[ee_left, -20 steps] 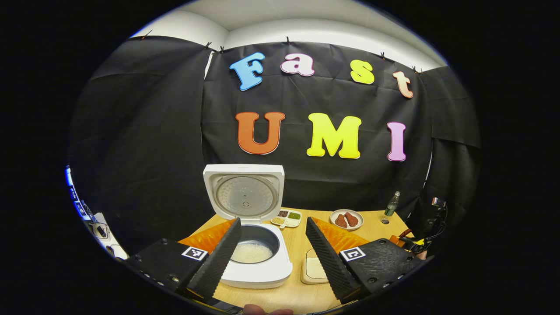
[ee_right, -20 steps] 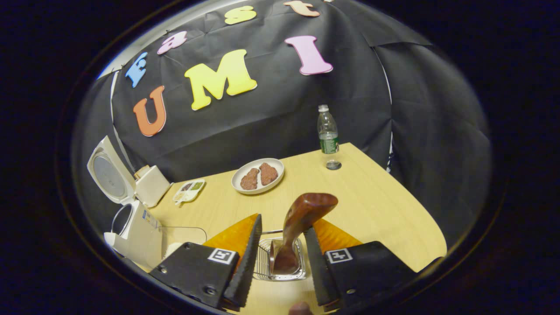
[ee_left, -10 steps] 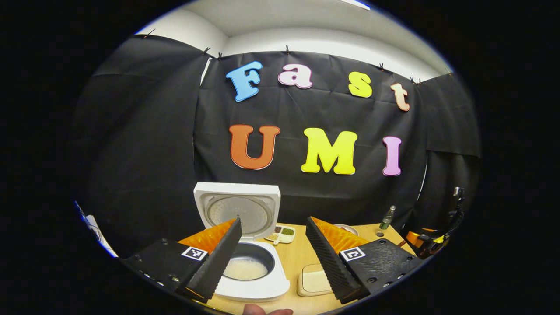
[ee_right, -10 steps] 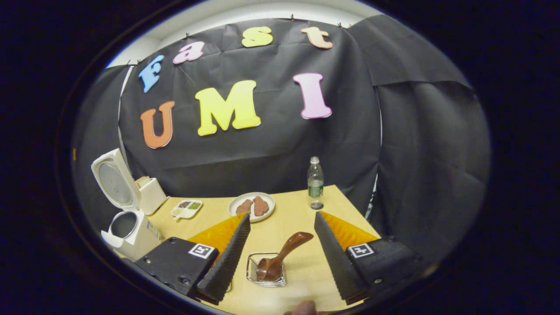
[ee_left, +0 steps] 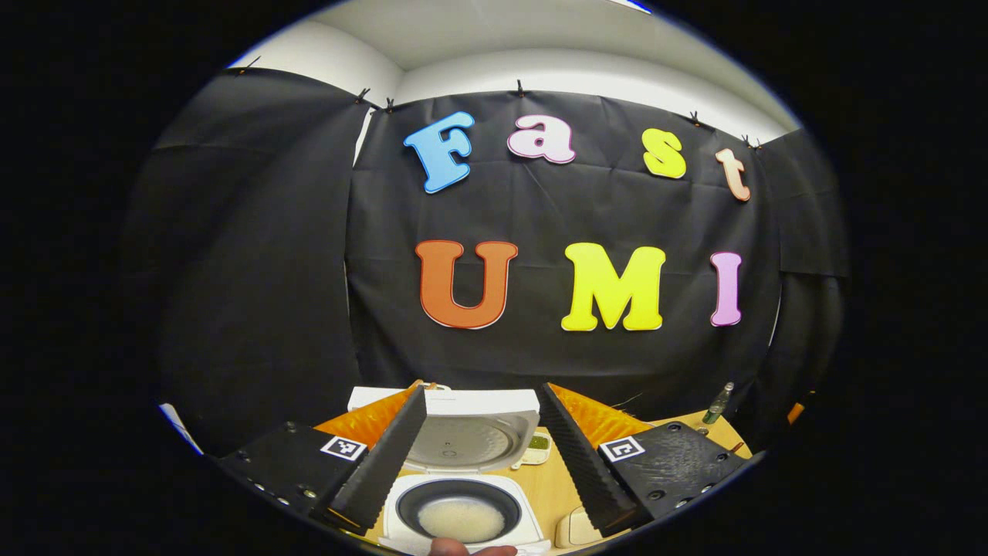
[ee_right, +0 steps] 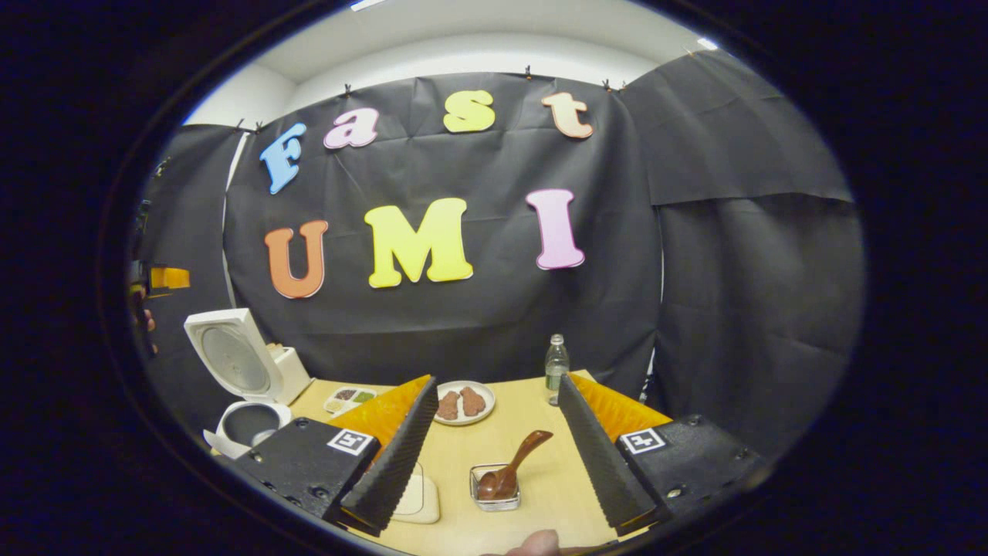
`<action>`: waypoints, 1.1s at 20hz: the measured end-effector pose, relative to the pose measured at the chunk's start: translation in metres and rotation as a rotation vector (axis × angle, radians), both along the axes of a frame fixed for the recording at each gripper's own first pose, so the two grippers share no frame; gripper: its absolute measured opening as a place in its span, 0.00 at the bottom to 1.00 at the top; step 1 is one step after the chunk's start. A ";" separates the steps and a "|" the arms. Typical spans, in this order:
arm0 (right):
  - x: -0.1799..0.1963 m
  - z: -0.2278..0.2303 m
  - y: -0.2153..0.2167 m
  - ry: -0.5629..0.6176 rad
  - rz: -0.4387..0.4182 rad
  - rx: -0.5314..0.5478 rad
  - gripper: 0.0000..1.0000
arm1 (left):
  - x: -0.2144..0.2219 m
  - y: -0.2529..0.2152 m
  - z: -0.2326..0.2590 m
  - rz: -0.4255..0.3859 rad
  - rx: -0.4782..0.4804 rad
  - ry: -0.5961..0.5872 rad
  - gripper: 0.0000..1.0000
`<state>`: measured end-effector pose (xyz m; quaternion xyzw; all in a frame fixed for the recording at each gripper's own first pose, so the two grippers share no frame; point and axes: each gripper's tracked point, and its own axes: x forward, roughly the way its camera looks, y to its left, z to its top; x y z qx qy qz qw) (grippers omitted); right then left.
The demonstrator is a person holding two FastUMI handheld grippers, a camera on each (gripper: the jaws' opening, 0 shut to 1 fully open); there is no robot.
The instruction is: Close the left gripper, press the button to open the rice cooker; take a wooden spoon from the chopstick holder with the right hand, scoop a spoonful of rice and pour it into the rice cooker, then put the wooden spoon back into the chopstick holder.
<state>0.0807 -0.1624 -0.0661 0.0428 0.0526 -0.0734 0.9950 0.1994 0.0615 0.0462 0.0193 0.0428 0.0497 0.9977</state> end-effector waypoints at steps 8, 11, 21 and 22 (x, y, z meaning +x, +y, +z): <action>-0.056 -0.012 -0.004 0.040 -0.130 -0.014 1.00 | 0.083 0.048 -0.034 0.037 0.030 0.103 0.95; -0.068 -0.019 -0.004 0.061 -0.171 -0.011 1.00 | 0.105 0.056 -0.052 0.037 0.018 0.152 0.95; -0.059 -0.018 0.025 0.069 -0.136 -0.012 1.00 | 0.114 0.055 -0.084 -0.006 -0.072 0.298 0.97; -0.055 -0.016 0.029 0.064 -0.122 -0.011 1.00 | 0.108 0.053 -0.085 -0.010 -0.069 0.306 0.97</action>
